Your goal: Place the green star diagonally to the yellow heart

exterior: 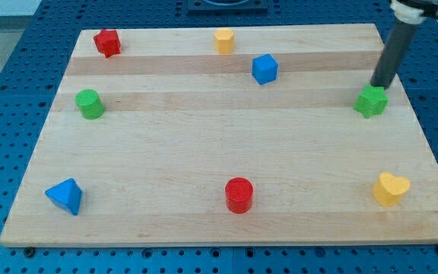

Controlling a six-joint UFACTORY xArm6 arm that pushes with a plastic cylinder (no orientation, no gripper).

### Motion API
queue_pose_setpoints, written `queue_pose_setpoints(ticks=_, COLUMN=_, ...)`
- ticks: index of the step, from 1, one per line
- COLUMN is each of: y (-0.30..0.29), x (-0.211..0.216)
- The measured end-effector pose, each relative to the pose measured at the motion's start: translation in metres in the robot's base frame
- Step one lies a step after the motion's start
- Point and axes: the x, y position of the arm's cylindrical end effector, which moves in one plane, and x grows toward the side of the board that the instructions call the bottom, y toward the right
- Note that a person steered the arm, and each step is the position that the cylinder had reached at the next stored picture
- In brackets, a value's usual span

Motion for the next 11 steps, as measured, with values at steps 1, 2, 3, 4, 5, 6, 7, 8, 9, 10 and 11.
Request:
queue_pose_setpoints(ticks=1, y=0.010, x=0.024)
queue_pose_setpoints(ticks=2, y=0.005, x=0.037)
queue_pose_setpoints(ticks=3, y=-0.020, x=0.037)
queue_pose_setpoints(ticks=4, y=-0.041, x=0.037)
queue_pose_setpoints(ticks=5, y=-0.067, x=0.036)
queue_pose_setpoints(ticks=6, y=-0.074, x=0.027)
queue_pose_setpoints(ticks=7, y=-0.079, x=0.014)
queue_pose_setpoints(ticks=8, y=-0.096, x=0.013)
queue_pose_setpoints(ticks=9, y=-0.115, x=0.013)
queue_pose_setpoints(ticks=10, y=-0.130, x=0.013)
queue_pose_setpoints(ticks=11, y=-0.147, x=0.013)
